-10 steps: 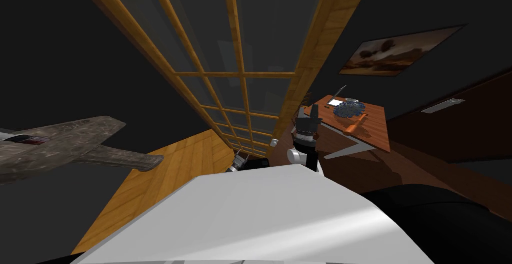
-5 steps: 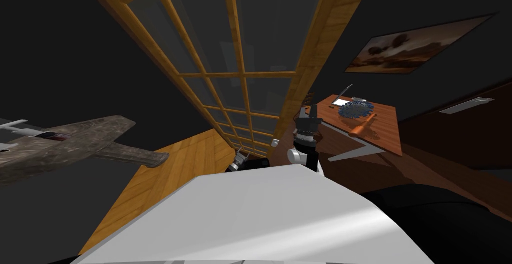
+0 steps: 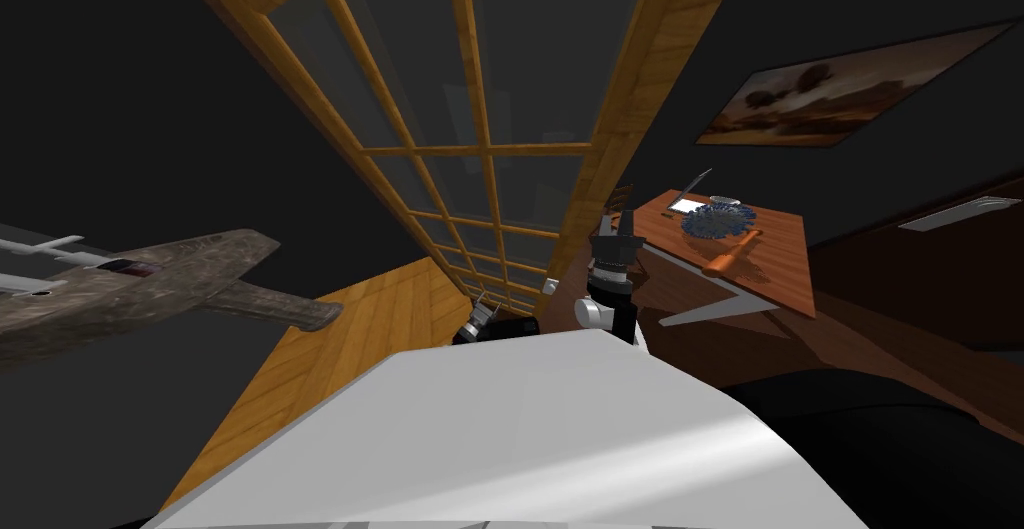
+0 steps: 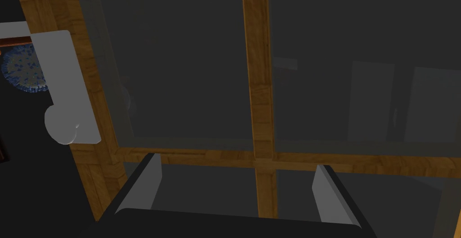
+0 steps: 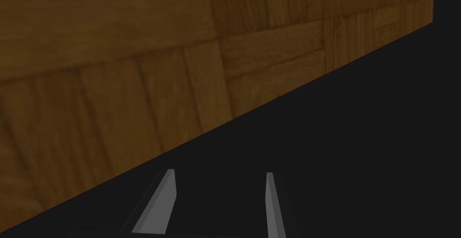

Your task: Push the door open

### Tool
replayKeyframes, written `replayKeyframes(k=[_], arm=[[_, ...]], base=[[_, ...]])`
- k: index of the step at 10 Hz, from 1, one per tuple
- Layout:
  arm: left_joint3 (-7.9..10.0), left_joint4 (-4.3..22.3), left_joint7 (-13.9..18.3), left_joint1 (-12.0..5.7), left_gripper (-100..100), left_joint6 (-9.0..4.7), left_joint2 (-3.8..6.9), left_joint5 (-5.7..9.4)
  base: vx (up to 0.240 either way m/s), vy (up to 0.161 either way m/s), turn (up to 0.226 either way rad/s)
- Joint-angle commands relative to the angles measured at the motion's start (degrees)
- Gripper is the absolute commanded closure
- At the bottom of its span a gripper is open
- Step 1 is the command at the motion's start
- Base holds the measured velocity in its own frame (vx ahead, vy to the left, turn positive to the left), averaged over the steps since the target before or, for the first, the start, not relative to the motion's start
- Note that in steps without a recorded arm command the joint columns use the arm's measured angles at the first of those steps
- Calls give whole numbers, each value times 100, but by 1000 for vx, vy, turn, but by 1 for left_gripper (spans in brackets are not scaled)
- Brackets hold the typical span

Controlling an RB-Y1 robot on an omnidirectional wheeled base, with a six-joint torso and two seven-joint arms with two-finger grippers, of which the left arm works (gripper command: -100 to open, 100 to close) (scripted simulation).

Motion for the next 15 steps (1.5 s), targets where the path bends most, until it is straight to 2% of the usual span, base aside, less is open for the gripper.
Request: replayKeyframes(k=[1,10,13,15], arm=[[-19,-24,18,-20,-100,41,-6,6],[-62,73,34,-205,-100,116,-74,47],[-96,149,47,-350,-100,175,-152,80],[-133,231,61,-506,-100,238,-255,115]], base=[[-7,-2,34],[-12,-6,32],[-32,-21,78],[-59,-56,114]])
